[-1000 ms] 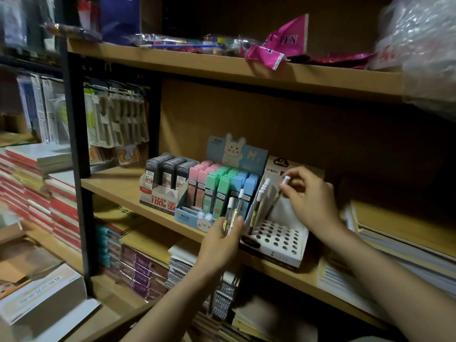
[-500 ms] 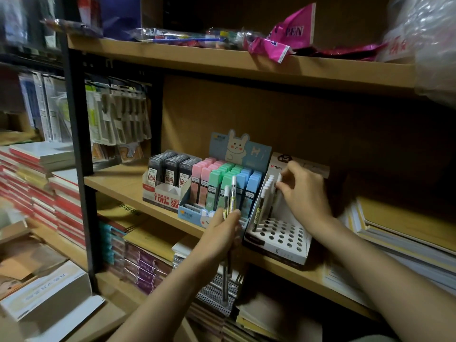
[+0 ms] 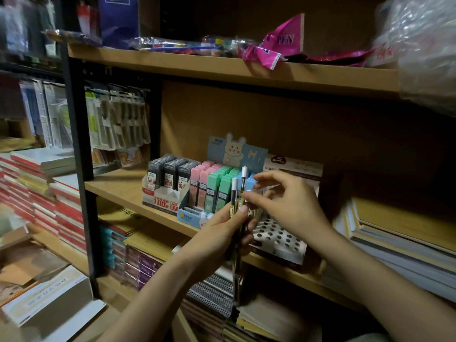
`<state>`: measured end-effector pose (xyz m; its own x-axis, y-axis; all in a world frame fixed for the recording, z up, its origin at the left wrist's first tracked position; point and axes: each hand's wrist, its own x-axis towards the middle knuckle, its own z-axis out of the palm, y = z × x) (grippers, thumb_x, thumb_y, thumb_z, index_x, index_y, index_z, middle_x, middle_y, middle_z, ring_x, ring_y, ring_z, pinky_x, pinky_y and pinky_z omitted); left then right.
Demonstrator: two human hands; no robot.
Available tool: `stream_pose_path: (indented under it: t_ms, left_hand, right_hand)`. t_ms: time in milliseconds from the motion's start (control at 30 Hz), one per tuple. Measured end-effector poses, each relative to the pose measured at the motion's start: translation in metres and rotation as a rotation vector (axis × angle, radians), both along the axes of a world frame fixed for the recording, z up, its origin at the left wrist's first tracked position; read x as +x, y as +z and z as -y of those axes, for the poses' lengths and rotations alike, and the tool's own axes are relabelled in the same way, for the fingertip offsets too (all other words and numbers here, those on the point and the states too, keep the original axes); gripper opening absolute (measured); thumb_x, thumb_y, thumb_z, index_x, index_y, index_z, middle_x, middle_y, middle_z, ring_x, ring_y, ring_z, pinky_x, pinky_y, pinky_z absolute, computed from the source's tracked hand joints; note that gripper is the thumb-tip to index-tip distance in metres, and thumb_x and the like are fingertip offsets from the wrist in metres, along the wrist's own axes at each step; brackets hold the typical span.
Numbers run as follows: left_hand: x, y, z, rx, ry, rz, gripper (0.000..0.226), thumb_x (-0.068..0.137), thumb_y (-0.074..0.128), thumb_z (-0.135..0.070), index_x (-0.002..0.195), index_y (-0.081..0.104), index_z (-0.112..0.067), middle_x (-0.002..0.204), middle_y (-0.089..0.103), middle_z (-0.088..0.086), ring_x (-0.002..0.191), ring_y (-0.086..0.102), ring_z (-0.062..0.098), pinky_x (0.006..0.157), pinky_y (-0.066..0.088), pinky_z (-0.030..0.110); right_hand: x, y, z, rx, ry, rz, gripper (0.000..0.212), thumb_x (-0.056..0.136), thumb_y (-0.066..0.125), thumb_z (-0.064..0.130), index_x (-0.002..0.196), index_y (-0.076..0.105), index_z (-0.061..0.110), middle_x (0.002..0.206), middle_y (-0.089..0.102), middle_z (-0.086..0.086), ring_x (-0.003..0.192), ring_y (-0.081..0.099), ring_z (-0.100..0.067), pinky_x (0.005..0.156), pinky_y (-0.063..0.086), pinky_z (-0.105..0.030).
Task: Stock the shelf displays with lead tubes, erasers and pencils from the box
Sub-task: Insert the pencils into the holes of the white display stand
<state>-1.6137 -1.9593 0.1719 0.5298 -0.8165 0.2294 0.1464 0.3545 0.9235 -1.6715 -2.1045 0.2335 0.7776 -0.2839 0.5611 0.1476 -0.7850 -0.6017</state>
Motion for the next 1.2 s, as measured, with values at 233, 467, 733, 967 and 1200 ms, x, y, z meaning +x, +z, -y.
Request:
stream_pose_path:
  t_ms: [233, 467, 733, 967, 1200]
  left_hand:
    - [-0.001, 0.001, 0.0, 0.025, 0.006, 0.017, 0.021, 0.103, 0.041, -0.031, 0.114, 0.053, -0.019, 0.083, 0.056, 0.0, 0.063, 0.048, 0.009, 0.058, 0.04, 0.024]
    - [0.008, -0.005, 0.001, 0.049, 0.262, -0.147, 0.023, 0.103, 0.039, -0.026, 0.119, 0.051, -0.014, 0.08, 0.058, 0.004, 0.058, 0.058, 0.013, 0.052, 0.05, 0.025]
    - [0.009, -0.019, 0.007, 0.221, 0.372, 0.028, 0.024, 0.104, 0.037, -0.029, 0.114, 0.056, -0.017, 0.067, 0.041, -0.005, 0.043, 0.037, 0.001, 0.041, 0.029, 0.017]
    - [0.008, -0.031, 0.014, 0.328, 0.4, 0.086, 0.023, 0.103, 0.042, -0.03, 0.111, 0.056, -0.013, 0.066, 0.044, -0.005, 0.044, 0.04, 0.001, 0.042, 0.032, 0.016]
    - [0.01, -0.039, 0.024, 0.367, 0.475, 0.183, 0.012, 0.094, 0.061, -0.029, 0.103, 0.06, -0.022, 0.074, 0.057, -0.004, 0.059, 0.053, 0.006, 0.047, 0.038, 0.017]
  right_hand:
    - [-0.005, -0.003, -0.001, 0.019, 0.026, -0.053, 0.01, 0.079, 0.077, 0.037, 0.086, 0.076, 0.03, 0.093, 0.068, 0.012, 0.086, 0.065, -0.002, 0.074, 0.05, -0.017]
    - [-0.022, 0.029, 0.019, 0.569, 0.159, -0.065, 0.008, 0.087, 0.066, 0.013, 0.094, 0.07, 0.012, 0.091, 0.074, -0.009, 0.076, 0.072, -0.014, 0.065, 0.058, -0.021]
    - [-0.009, 0.015, 0.044, 0.015, -0.16, 0.117, 0.005, 0.091, 0.065, 0.024, 0.093, 0.06, 0.026, 0.085, 0.067, 0.009, 0.07, 0.068, 0.0, 0.062, 0.054, -0.014]
    - [0.013, 0.003, 0.056, 0.024, -0.141, 0.091, 0.009, 0.094, 0.062, 0.017, 0.102, 0.065, 0.021, 0.09, 0.066, 0.006, 0.07, 0.066, 0.004, 0.058, 0.049, -0.005]
    - [0.009, 0.007, 0.067, -0.015, -0.12, 0.034, 0.015, 0.096, 0.059, 0.016, 0.108, 0.067, 0.019, 0.096, 0.068, 0.006, 0.072, 0.069, 0.002, 0.063, 0.053, -0.009]
